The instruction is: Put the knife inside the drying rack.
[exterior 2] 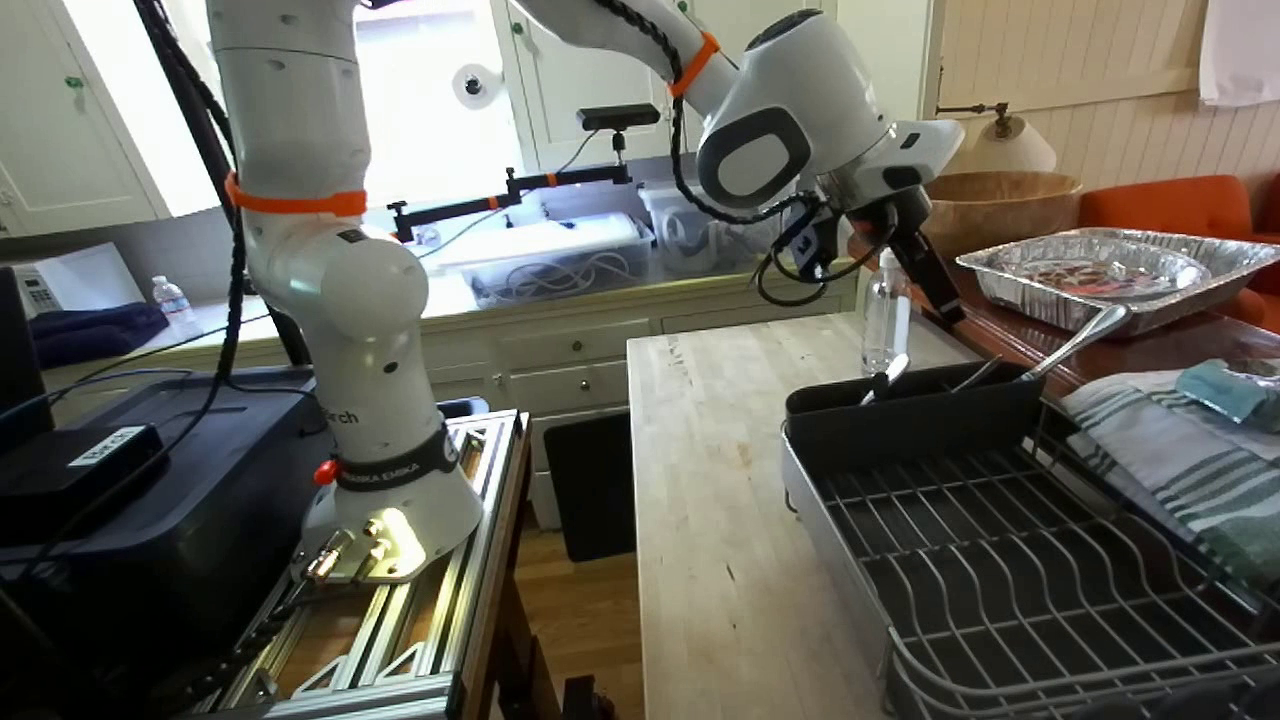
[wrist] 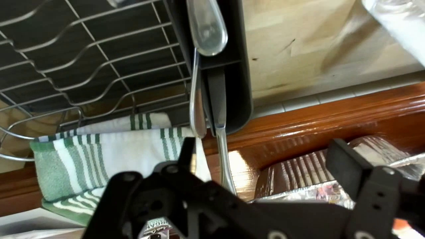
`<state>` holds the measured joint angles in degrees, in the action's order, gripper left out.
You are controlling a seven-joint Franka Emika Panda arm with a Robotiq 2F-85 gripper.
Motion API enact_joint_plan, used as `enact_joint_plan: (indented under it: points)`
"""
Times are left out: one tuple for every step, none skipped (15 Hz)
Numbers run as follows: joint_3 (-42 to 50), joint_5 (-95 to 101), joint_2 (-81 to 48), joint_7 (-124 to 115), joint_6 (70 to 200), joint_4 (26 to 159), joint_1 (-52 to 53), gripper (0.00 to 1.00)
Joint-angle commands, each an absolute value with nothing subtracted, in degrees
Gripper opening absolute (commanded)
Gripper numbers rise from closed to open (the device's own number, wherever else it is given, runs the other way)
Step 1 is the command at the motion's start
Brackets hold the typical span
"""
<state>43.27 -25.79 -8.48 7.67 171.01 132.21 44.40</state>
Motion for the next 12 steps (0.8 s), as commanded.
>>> enact_joint_plan:
  points:
    - [47.7, -17.6, -4.1, 2.5, 164.0, 133.8, 47.5, 1.00]
    - [48.5, -15.2, -3.3, 1.1, 162.3, 133.6, 47.8, 1.00]
    - [49.3, -12.2, -2.7, -0.9, 160.5, 133.4, 48.2, 1.00]
    - [49.8, -9.4, -2.1, -2.8, 158.8, 133.2, 48.4, 1.00]
    - [50.3, -6.7, -1.3, -4.7, 156.7, 133.0, 48.6, 1.00]
    - [50.5, -4.1, -0.3, -6.6, 154.8, 132.8, 48.6, 1.00]
    - [50.4, -1.9, 0.8, -8.2, 153.3, 132.9, 48.6, 1.00]
    - [50.1, 0.1, 1.9, -9.7, 152.0, 133.0, 48.4, 1.00]
    - [49.7, 1.9, 3.0, -11.1, 150.7, 133.0, 48.1, 1.00]
    - [49.3, 3.0, 4.1, -11.2, 149.5, 133.0, 47.8, 1.00]
    - [37.8, 2.2, 4.7, -10.2, 148.0, 132.8, 36.4, 1.00]
    - [35.5, -0.5, 5.4, -7.8, 146.9, 132.9, 34.5, 1.00]
